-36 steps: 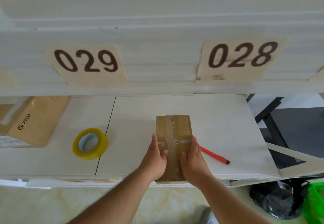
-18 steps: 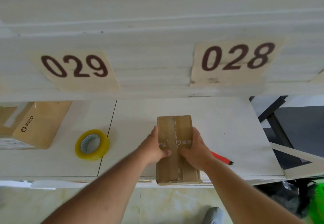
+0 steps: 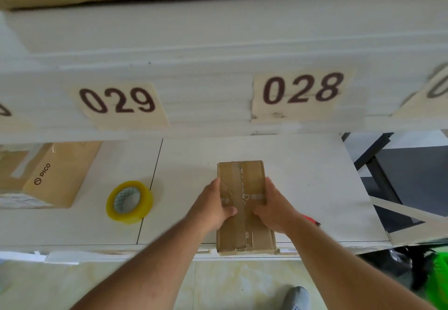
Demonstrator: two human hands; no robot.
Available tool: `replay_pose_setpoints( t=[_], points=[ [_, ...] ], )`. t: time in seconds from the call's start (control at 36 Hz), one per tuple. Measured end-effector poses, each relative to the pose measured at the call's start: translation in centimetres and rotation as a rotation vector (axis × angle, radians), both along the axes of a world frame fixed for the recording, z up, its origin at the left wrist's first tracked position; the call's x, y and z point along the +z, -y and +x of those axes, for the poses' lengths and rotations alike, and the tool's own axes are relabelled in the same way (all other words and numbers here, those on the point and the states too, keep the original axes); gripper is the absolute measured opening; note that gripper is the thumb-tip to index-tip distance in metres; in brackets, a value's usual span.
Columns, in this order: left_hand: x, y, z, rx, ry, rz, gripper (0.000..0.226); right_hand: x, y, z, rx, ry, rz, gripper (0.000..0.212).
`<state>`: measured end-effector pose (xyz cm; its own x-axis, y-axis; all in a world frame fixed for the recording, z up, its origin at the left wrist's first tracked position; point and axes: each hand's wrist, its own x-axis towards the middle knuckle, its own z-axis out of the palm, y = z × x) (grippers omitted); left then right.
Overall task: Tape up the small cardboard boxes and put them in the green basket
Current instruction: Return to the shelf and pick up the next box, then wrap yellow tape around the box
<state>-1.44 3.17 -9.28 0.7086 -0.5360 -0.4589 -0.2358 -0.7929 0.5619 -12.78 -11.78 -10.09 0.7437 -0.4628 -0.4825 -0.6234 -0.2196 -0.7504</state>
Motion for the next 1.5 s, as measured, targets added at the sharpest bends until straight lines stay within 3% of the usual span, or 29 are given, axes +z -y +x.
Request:
replay_pose_setpoints(
  t=[0.08, 0.31, 0.58, 0.78, 0.86, 1.03, 1.08, 1.22, 1.36, 1.44, 1.5],
  points=[
    [-1.1, -1.8, -2.4, 0.122, 0.09, -0.081, 0.055, 0.5, -1.9, -2.3, -0.015, -0.017, -0.093, 0.043],
    [-2.3, -4.8, -6.5, 0.161, 0.071, -0.082, 0.062, 0.8, -6.0, -6.7, 0.018, -0.134, -0.238, 0.048],
    [-0.5, -4.2, -7.5, 0.107, 0.136, 0.027, 0.059, 0.1, -6.2, -6.8, 0.052, -0.233, -0.219, 0.072],
    [-0.3, -7.5, -4.9, 0.038, 0.02, -0.056, 0.061, 4.4, -6.2, -7.3, 0.142, -0.248, -0.231, 0.059],
    [-0.9, -10.6, -1.4, 0.083, 0.1, 0.02, 0.062, 5.2, -5.6, -8.6, 0.082, -0.257, -0.261, 0.073],
    [-2.4, -16.8, 6.8, 0.203, 0.347, 0.225, 0.037, 7.9, -5.3, -11.5, 0.033, -0.254, -0.235, 0.064],
    [-3.0, -17.9, 8.7, 0.236, 0.355, 0.28, 0.04, 8.4, -5.3, -12.4, 0.041, -0.271, -0.247, 0.062],
    [-5.7, -19.1, 11.3, 0.089, 0.231, 0.438, 0.07, 8.9, -5.2, -13.3, 0.067, -0.312, -0.263, 0.059],
    [-4.6, -18.3, 10.2, -0.032, 0.495, 0.633, 0.044, 8.9, -5.5, -12.8, 0.129, -0.335, -0.29, 0.059],
    [-3.6, -18.3, 9.2, -0.022, 0.497, 0.637, 0.045, 9.3, -5.5, -12.4, 0.14, -0.32, -0.286, 0.057],
    [-3.0, -18.3, 9.2, 0.083, 0.434, 0.511, 0.04, 9.9, -5.7, -11.9, 0.134, -0.29, -0.296, 0.056]
  ],
)
